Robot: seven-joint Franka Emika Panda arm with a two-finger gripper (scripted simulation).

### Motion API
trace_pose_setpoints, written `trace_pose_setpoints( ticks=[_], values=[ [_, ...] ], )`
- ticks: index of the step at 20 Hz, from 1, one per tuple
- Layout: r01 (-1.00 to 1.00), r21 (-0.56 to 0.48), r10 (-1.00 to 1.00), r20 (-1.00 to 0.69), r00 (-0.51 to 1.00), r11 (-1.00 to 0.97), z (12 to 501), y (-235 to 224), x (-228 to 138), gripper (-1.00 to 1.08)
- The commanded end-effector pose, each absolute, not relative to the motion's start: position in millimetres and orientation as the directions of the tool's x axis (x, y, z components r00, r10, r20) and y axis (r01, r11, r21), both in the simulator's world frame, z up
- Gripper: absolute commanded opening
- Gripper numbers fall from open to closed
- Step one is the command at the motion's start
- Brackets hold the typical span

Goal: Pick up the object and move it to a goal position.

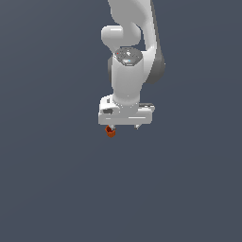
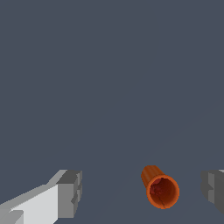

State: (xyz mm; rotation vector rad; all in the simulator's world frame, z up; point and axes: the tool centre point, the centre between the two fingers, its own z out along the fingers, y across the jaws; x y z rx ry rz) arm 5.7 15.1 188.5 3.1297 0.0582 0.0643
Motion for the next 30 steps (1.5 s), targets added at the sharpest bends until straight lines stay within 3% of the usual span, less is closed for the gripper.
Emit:
trace_pose_setpoints(
  ticks=[1,9,18,30],
  values=[
    [0.037,0.011,0.037,0.041,0.998,-0.999,188.5,15.1,5.7,1.00],
    [0.000,0.034,0.001,0.029,1.000,-0.999,192.3,-20.6,0.2,1.00],
    [-0.005,0.033,-0.004,0.028,1.000,-0.999,188.1,-22.4,-2.1,1.00],
    [-0.072,0.010,-0.072,0.012,0.997,-0.997,127.7,-42.4,-41.4,1.00]
  ],
)
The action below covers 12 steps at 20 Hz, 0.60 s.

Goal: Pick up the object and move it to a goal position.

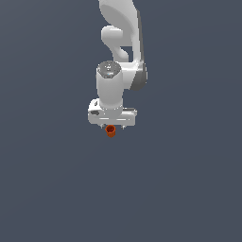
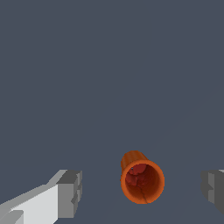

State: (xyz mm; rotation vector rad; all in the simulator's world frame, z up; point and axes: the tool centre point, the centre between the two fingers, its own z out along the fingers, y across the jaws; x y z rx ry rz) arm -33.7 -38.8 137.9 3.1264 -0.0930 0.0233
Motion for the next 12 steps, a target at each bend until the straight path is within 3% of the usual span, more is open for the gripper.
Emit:
trace_pose_setpoints(
  ticks=[1,12],
  values=[
    [-0.080,0.008,-0.080,0.010,0.997,-0.997,121.5,-44.5,-46.3,1.00],
    [-0.126,0.000,-0.126,0.000,0.992,-0.992,88.4,-56.4,-76.4,1.00]
  ],
)
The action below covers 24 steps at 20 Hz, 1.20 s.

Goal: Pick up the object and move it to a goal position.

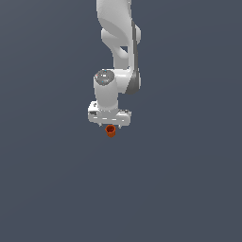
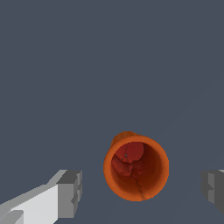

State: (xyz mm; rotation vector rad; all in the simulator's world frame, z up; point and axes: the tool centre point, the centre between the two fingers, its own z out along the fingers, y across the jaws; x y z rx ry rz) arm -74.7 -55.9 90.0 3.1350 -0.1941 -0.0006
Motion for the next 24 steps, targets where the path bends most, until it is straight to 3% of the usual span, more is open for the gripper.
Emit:
trace_pose_setpoints(
  ticks=[1,20,21,24],
  values=[
    [-0.126,0.000,-0.126,0.000,0.992,-0.992,88.2,-56.3,-76.6,1.00],
    [-0.126,0.000,-0.126,0.000,0.992,-0.992,37.9,-56.3,-77.1,1.00],
    [-0.126,0.000,-0.126,0.000,0.992,-0.992,37.9,-56.3,-77.1,-1.00],
    [-0.126,0.000,-0.126,0.000,0.992,-0.992,37.9,-56.3,-77.1,-1.00]
  ],
)
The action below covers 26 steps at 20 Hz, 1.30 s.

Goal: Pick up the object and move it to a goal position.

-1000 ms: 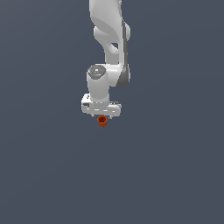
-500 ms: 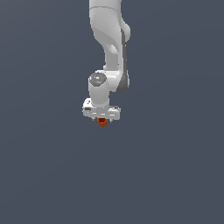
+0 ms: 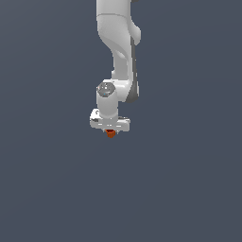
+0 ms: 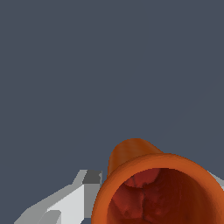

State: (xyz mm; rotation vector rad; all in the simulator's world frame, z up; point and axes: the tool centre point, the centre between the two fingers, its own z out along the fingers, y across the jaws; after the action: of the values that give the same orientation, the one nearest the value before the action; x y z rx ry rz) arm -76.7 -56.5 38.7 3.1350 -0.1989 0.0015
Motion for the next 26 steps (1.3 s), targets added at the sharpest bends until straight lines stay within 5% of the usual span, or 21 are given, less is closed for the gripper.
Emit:
trace_pose_setpoints(
  ticks=[1,14,26],
  values=[
    [-0.126,0.000,-0.126,0.000,0.992,-0.992,37.9,-56.3,-77.1,-1.00],
    [-0.126,0.000,-0.126,0.001,0.992,-0.992,47.5,-63.9,-69.0,-1.00],
    [-0.126,0.000,-0.126,0.001,0.992,-0.992,99.5,-107.3,-22.1,-1.00]
  ],
)
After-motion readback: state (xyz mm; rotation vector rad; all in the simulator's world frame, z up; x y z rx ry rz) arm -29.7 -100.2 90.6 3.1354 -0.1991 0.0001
